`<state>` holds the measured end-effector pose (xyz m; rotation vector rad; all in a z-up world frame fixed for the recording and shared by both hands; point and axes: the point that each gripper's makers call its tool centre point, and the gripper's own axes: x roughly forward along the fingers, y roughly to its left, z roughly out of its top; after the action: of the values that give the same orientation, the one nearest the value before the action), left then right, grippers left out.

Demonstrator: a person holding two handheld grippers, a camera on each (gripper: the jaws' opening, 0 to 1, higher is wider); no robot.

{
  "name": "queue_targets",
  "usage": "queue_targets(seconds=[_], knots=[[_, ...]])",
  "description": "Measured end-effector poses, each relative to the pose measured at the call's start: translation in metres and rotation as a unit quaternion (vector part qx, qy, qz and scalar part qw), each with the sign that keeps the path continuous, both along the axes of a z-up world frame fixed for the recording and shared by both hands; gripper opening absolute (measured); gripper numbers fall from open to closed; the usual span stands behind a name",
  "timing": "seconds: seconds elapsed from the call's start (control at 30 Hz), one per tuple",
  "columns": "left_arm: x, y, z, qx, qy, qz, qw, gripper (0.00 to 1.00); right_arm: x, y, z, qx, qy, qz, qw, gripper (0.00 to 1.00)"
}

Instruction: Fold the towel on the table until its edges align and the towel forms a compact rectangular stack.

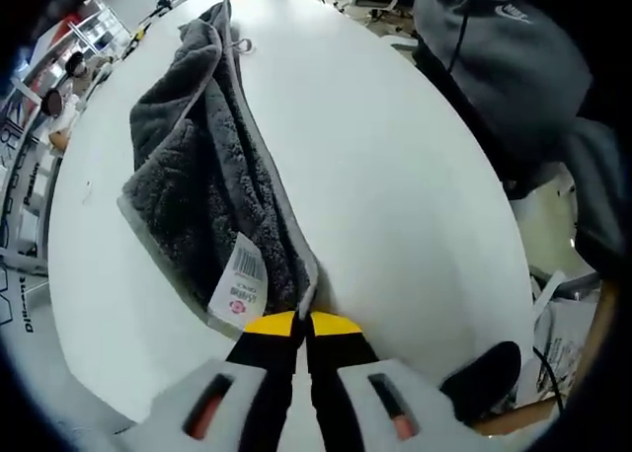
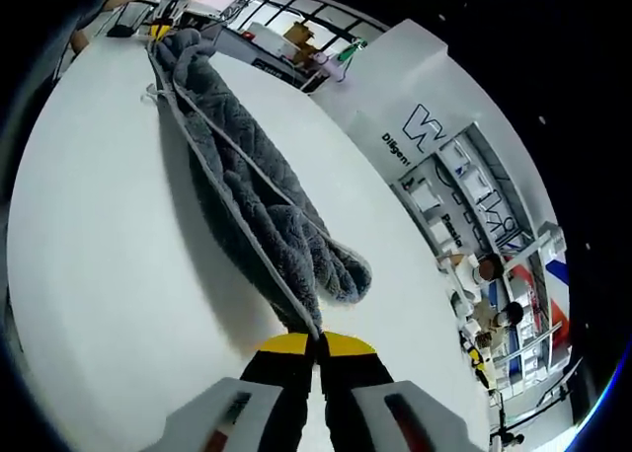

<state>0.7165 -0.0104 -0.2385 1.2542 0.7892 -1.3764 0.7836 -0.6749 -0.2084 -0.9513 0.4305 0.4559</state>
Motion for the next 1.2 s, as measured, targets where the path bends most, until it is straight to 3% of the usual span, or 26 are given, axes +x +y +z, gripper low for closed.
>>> queue_targets(seconds=[0.57,1.2], knots=[[0.0,0.003,-0.002,-0.002,0.003,0.002,1.0,0.05,-0.011,-0.002,0.0,0.0,0.004,-0.004,1.0,0.03],[-0.004,0.0,0.007,-0.008,-0.01,0.002,0.9999,0.05,-0.017,-0.006,0.013,-0.001,-0.011,-0.009,0.9999,0.03]])
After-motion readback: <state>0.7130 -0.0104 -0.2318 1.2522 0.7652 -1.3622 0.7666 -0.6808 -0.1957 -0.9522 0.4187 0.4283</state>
